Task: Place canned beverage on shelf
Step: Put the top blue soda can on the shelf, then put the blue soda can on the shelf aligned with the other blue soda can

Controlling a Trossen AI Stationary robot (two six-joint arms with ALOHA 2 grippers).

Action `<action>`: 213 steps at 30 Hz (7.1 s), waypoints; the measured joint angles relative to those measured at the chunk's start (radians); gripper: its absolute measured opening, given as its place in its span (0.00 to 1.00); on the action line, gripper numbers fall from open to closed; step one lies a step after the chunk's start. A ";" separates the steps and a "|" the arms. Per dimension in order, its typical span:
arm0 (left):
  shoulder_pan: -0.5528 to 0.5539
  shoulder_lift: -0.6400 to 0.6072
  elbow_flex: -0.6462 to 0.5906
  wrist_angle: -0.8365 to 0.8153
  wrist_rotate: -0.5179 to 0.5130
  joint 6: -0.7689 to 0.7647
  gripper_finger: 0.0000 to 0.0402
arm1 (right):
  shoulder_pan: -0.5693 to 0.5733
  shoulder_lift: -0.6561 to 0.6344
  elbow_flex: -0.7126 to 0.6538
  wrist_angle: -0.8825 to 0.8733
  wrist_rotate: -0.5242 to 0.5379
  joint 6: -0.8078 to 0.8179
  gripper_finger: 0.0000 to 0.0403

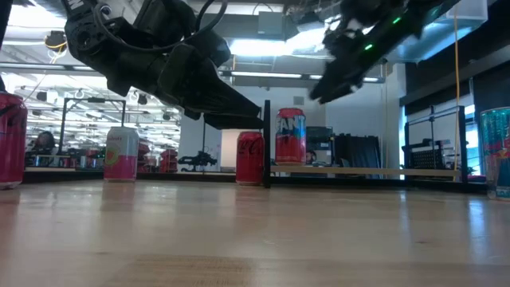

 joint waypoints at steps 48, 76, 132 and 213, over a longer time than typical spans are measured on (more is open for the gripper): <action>-0.008 0.000 0.000 0.017 0.000 0.000 0.83 | 0.295 -0.225 -0.041 -1.203 0.014 0.912 0.96; -0.009 0.000 0.000 0.016 0.000 0.001 0.83 | 0.295 -0.158 0.133 -1.149 0.027 0.619 0.52; -0.027 0.000 0.001 0.005 0.008 0.000 0.83 | -0.262 0.671 0.938 -0.969 -0.007 -0.272 0.61; -0.583 -0.181 0.676 -2.089 0.115 -1.382 0.83 | 0.189 -0.129 -0.158 0.350 -0.271 -0.326 0.75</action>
